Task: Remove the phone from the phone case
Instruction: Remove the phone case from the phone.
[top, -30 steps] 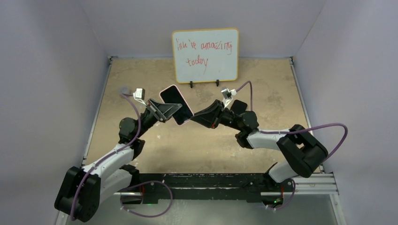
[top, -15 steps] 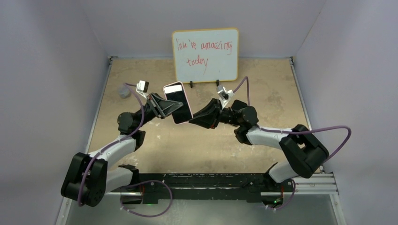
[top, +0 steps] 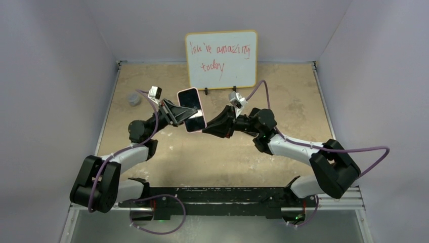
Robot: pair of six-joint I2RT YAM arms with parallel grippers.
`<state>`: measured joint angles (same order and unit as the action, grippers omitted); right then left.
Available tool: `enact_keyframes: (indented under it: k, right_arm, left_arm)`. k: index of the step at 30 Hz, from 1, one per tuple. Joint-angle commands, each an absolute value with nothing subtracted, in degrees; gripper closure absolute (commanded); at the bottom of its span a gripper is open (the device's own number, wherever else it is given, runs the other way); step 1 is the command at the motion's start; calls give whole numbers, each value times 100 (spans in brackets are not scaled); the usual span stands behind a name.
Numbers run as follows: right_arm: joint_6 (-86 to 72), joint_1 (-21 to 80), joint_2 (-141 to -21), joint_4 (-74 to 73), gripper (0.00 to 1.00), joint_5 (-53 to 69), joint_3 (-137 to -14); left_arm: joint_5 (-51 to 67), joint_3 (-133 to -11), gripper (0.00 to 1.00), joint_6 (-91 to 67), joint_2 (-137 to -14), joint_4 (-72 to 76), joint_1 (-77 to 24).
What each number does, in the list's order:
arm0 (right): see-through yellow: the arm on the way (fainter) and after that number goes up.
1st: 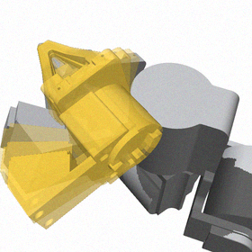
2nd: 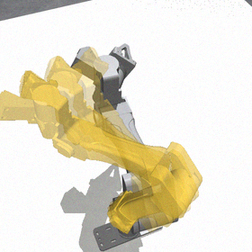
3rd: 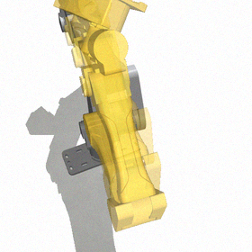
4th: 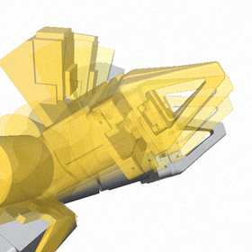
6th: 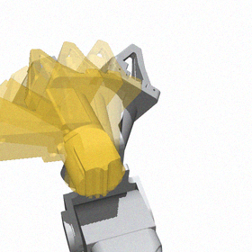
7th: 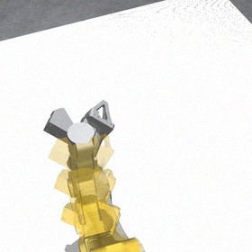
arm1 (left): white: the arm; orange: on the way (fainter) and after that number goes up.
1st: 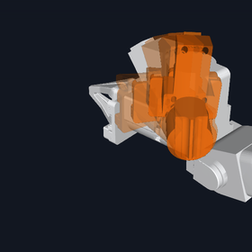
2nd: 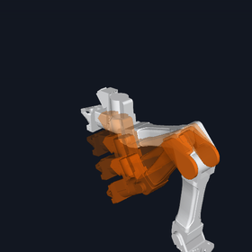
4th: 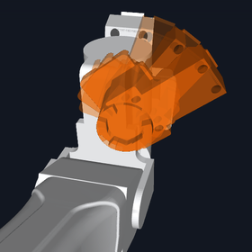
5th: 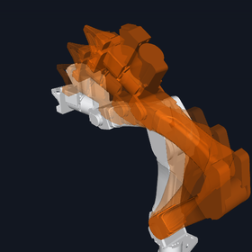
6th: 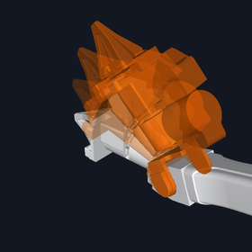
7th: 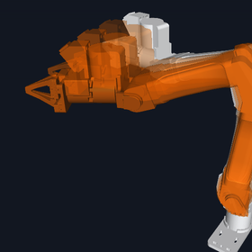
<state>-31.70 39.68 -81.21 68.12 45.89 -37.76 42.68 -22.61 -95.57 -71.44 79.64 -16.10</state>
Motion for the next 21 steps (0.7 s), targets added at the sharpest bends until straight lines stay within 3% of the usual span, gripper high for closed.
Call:
enact_keyframes:
  k: [1, 8, 18, 21]
  right_arm:
    - [-2515, 3842, -8477, 5881, 100, 3727, -3976]
    - [-3205, 3752, -8587, 5670, 100, 3687, -4194]
    - [-2803, 3717, -8626, 2971, 100, 3404, -5356]
    - [-2670, 3713, -8569, 2854, 100, 3312, -5305]
  left_arm:
    - [5023, -2392, 100, -10704, -7028, 10118, -1916]
    - [5208, -2471, 100, -10635, -6897, 10202, -1925]
    - [5575, -2642, 100, -10264, -6690, 10179, -2030]
    - [5589, -2540, 100, -9543, -6513, 9417, -2030]
